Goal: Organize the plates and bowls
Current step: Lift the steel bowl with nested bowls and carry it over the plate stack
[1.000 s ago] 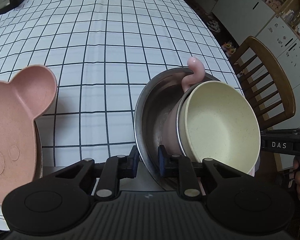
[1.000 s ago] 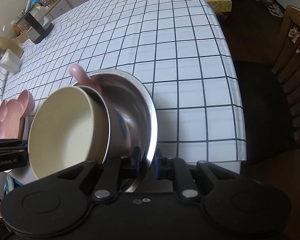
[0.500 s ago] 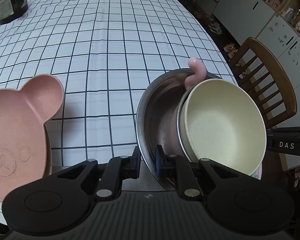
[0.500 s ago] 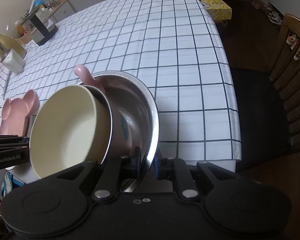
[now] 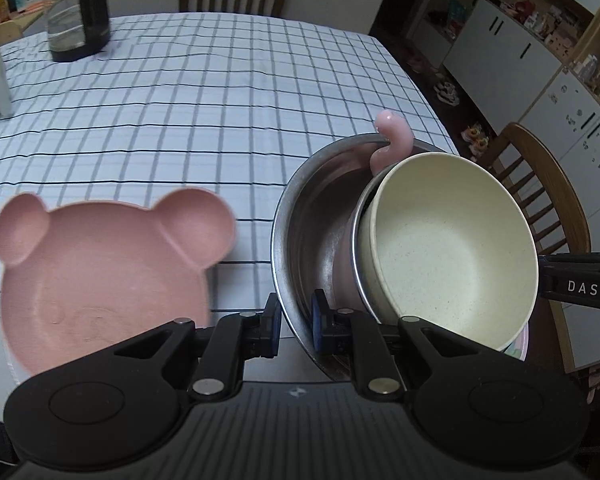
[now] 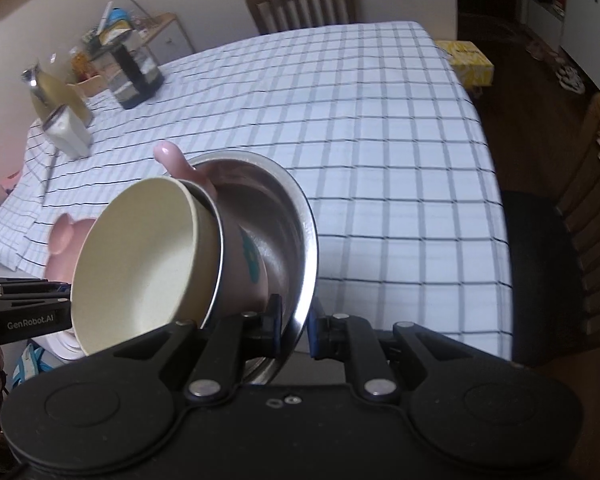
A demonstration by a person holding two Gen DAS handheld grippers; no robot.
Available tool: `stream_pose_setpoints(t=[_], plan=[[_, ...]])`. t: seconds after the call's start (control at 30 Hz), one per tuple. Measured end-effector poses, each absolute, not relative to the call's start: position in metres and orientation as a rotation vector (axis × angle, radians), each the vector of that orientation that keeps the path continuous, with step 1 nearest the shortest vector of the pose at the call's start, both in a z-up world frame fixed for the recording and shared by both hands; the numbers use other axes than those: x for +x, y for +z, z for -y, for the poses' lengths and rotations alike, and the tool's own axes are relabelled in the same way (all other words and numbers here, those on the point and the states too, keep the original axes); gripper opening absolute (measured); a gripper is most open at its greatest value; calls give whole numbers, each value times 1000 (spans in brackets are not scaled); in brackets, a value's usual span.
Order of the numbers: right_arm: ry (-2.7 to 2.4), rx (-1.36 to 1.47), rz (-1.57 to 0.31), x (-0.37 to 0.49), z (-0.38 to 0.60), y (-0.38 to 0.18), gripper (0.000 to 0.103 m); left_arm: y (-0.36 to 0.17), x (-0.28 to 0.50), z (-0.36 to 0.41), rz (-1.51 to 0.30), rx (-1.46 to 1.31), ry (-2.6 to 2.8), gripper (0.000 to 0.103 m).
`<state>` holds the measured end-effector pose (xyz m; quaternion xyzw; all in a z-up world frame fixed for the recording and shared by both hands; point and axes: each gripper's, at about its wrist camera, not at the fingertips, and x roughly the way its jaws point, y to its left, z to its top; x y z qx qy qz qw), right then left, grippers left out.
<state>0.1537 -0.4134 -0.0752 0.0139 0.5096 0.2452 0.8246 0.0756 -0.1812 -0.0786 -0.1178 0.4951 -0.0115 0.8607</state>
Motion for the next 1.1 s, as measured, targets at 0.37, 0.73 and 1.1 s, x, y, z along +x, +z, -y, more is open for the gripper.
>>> stream_pose_setpoints(t=[0.37,0.73,1.1], plan=[[610,6,-1059,147,317,-62,13,-59,50,80,-1010,-265,51,14],[660,-6,-1083,128,225,-80,13,-71,24,-1,-1022,-249,104,14],[622,-3,-1109,120,200,-110,13,-98,26,-17,-1040,-231,83,14]])
